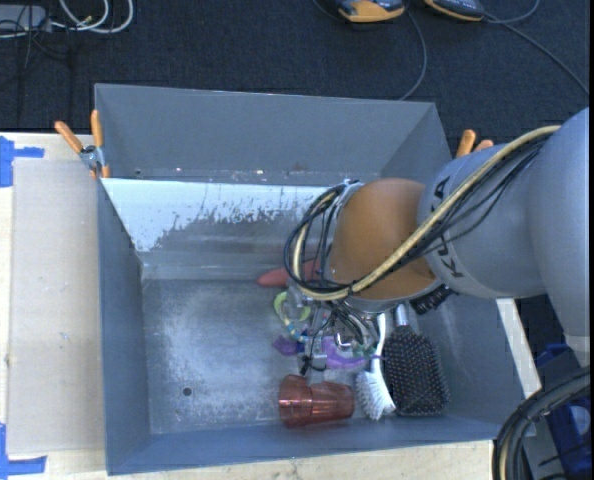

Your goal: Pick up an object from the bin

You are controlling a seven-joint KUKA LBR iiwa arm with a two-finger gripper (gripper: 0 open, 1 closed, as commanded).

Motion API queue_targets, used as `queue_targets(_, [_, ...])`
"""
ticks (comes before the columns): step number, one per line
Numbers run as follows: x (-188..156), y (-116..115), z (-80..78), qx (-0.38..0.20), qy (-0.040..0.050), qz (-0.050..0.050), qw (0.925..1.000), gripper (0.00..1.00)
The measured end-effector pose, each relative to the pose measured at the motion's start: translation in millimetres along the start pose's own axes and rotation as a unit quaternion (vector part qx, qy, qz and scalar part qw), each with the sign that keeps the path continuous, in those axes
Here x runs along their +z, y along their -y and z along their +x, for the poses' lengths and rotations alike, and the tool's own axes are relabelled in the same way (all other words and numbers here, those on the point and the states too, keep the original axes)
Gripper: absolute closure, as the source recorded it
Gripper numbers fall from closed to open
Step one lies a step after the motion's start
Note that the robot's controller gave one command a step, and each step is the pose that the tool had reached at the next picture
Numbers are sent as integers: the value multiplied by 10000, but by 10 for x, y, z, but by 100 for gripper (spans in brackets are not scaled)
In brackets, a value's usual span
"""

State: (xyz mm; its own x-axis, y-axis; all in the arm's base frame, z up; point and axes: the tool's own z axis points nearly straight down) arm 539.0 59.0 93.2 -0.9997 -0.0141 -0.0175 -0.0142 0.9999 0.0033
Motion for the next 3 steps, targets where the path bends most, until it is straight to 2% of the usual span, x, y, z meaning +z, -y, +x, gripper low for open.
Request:
queue_targets(1, [102,240,-155,882,-39,9,9961,0])
queue_targets(2, [192,421,118,-177,75,-11,9998,100])
queue_targets(3, [193,420,118,-173,74,-13,9998,100])
